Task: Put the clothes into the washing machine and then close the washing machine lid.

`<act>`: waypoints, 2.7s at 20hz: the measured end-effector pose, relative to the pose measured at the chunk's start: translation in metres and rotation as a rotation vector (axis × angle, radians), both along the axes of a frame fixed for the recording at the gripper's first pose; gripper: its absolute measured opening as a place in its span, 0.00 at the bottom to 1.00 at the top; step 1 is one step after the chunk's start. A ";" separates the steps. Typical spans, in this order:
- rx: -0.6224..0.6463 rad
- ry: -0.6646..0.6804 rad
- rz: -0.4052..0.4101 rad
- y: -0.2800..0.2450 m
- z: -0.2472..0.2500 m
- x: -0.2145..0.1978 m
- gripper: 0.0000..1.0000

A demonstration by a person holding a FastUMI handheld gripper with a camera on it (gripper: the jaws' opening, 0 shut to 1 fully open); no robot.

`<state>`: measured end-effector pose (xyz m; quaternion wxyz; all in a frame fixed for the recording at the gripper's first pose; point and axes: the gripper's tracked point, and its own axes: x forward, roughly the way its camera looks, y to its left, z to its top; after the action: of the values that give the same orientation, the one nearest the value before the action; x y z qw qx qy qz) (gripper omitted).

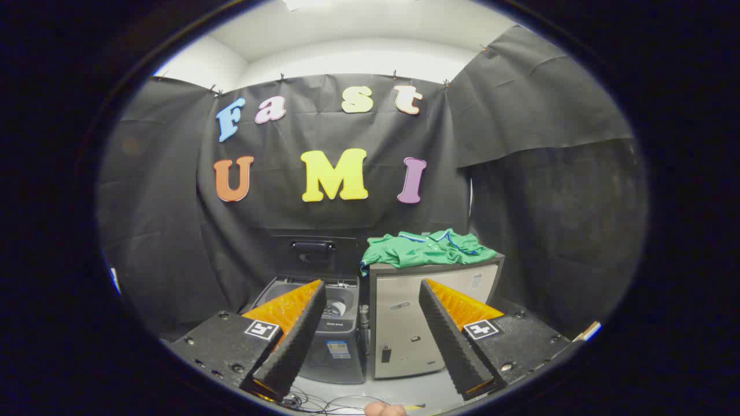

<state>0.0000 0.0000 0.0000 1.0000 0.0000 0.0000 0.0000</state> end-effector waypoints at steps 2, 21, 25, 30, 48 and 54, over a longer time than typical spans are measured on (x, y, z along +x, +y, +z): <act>0.000 -0.002 0.001 -0.001 0.001 0.000 1.00; -0.026 -0.019 0.017 0.010 0.017 0.006 1.00; -0.047 -0.025 0.031 0.018 0.021 0.012 1.00; -0.045 -0.020 0.049 0.029 0.026 0.024 1.00; -0.064 0.017 -0.023 -0.092 0.113 0.249 1.00; -0.038 0.151 -0.022 -0.135 0.098 0.328 1.00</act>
<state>0.3285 -0.1351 0.0978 0.9969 -0.0190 0.0757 -0.0109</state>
